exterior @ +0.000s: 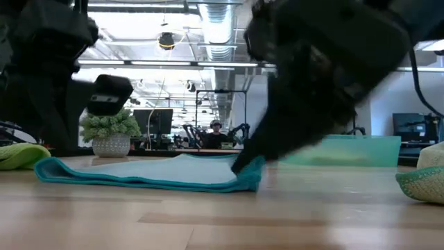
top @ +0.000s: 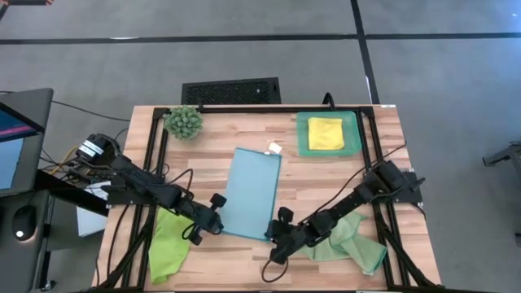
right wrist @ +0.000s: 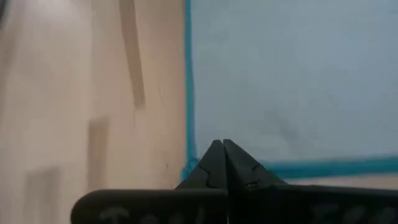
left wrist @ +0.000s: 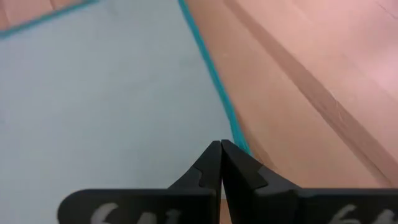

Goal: Fold microfiber towels
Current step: Fold the blue microfiber cloth

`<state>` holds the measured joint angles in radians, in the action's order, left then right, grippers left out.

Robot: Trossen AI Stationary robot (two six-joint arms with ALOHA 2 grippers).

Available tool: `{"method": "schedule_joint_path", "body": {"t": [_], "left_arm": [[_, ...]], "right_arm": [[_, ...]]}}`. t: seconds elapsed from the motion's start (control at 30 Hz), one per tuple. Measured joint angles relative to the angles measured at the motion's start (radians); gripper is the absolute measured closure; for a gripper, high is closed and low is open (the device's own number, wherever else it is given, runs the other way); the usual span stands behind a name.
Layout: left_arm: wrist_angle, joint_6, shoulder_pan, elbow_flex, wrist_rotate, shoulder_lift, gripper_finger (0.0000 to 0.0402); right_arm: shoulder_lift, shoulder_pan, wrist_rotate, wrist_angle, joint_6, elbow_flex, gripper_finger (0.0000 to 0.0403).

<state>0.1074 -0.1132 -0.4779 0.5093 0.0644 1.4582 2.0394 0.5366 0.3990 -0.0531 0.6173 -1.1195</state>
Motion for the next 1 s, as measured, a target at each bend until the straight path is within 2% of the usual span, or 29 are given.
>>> {"method": "schedule_joint_path", "body": {"t": [0.17,0.33,0.57,0.7,0.8,1.0], "left_arm": [[-0.051,0.068,-0.009,-0.007,-0.024,0.000,0.0401],[-0.036,0.046,-0.013,0.002,-0.057,-0.004,0.0401],[-0.094,-0.058,-0.020,0.089,-0.057,-0.028,0.0401],[-0.093,-0.077,-0.028,0.089,-0.059,-0.016,0.0397],[-0.112,-0.132,-0.033,0.088,-0.059,-0.001,0.0373],[-0.122,-0.143,-0.048,0.089,-0.009,0.010,0.0279]], "right_arm": [[-0.001,-0.009,-0.030,0.048,0.016,-0.001,0.0400],[-0.036,-0.008,-0.035,0.067,-0.019,-0.009,0.0399],[-0.125,-0.009,-0.054,0.117,-0.168,-0.018,0.0384],[-0.137,0.009,-0.083,0.141,-0.327,-0.018,0.0366],[-0.124,0.019,-0.087,0.133,-0.439,-0.019,0.0344],[-0.121,0.017,-0.082,0.148,-0.456,-0.019,0.0282]]}}
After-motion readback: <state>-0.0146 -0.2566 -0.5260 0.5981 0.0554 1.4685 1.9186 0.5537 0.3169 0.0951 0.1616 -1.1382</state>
